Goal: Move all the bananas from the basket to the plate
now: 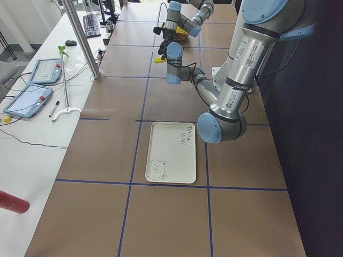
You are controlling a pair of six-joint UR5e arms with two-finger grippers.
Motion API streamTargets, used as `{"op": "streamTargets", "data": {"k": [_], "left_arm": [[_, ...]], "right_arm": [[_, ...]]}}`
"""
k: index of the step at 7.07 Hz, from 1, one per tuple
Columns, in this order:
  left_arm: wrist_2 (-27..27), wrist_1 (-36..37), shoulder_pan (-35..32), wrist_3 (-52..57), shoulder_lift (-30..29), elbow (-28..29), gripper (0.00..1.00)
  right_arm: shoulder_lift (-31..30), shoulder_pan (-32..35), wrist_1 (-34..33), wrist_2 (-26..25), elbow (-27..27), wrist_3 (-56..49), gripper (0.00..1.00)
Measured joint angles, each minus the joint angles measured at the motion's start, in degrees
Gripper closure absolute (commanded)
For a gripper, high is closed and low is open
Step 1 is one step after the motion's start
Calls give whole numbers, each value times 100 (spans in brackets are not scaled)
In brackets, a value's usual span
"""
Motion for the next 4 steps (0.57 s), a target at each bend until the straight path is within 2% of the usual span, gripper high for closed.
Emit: {"op": "streamTargets", "data": {"k": [1, 2, 3, 4], "left_arm": [[0, -3, 4, 2, 5, -3, 49], [0, -5, 7, 3, 9, -6, 57], [0, -7, 8, 3, 12, -8, 75], [0, -8, 7, 2, 19, -15, 88]], "right_arm": [[1, 0, 4, 0, 1, 0, 92], [2, -1, 6, 0, 2, 1, 90], [2, 0, 7, 0, 1, 3, 64], [2, 2, 8, 1, 0, 6, 1]]}}
